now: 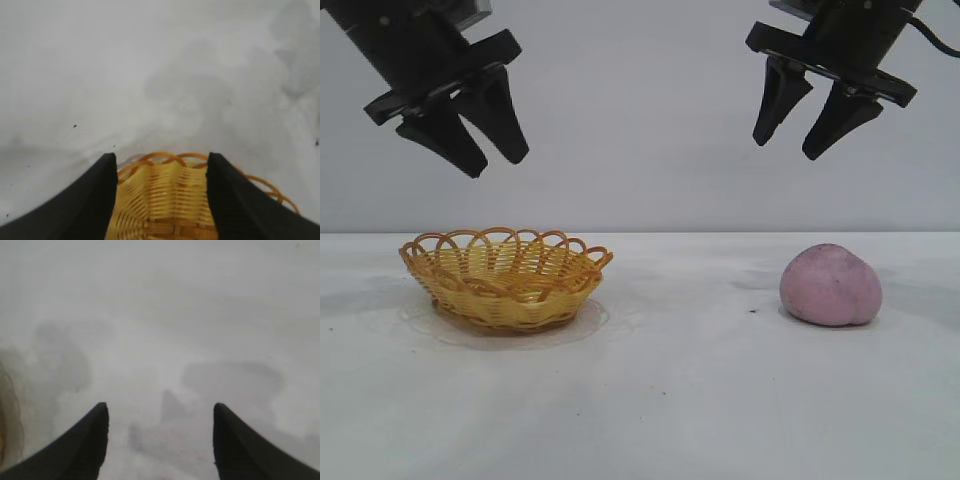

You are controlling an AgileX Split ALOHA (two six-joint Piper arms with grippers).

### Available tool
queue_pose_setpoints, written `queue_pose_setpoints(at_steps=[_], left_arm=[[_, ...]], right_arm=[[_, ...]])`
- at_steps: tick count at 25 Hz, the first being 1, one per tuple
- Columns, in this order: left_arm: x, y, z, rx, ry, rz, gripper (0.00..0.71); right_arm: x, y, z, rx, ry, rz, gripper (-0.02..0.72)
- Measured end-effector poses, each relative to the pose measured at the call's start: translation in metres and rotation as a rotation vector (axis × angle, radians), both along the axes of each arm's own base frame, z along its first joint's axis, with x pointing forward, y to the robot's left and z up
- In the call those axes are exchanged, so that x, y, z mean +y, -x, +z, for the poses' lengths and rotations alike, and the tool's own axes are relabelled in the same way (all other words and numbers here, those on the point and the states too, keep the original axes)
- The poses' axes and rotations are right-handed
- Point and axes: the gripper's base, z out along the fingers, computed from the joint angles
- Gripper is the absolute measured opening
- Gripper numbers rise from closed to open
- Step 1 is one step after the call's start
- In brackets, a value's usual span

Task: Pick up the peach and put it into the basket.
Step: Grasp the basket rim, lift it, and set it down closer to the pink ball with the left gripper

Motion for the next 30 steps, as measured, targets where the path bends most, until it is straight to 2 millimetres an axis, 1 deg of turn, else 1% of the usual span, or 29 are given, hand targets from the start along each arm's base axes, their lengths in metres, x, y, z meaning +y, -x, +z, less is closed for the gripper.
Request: queue_pose_setpoints(at_steps=[4,6,7,12,15,18,22,27,30], left_arm=[[0.004,0.005,-0.005,0.038,-0.095,-0.059,0.403],[0.007,0.005,-0.004,0.050,-0.143,-0.073,0.403],[0.008,0.005,-0.003,0.059,-0.167,-0.077,0.403],[0.011,-0.002,0.015,0.062,-0.240,-0.097,0.403],[0.010,-0.007,0.018,0.110,-0.251,-0.113,0.403],[0.008,-0.017,0.007,0.200,-0.296,-0.136,0.403],[-0.002,-0.030,-0.010,0.295,-0.389,-0.207,0.403],[-0.018,-0.049,-0.016,0.287,-0.412,-0.227,0.403],[-0.022,-0.057,-0.023,0.300,-0.419,-0.234,0.403]], right_arm=[[0.000,0.000,0.000,0.001,0.000,0.001,0.446],[0.000,0.000,0.000,0.003,0.000,0.002,0.446],[0.000,0.000,0.000,0.003,0.000,0.002,0.446],[0.000,0.001,0.000,0.006,0.002,0.004,0.446],[0.000,0.001,0.000,0.006,0.002,0.004,0.446],[0.000,0.001,0.000,0.010,0.002,0.006,0.446],[0.000,0.002,-0.001,0.022,0.001,0.013,0.446],[0.000,0.002,-0.001,0.025,0.001,0.015,0.446],[0.000,0.003,-0.001,0.027,0.001,0.016,0.446]])
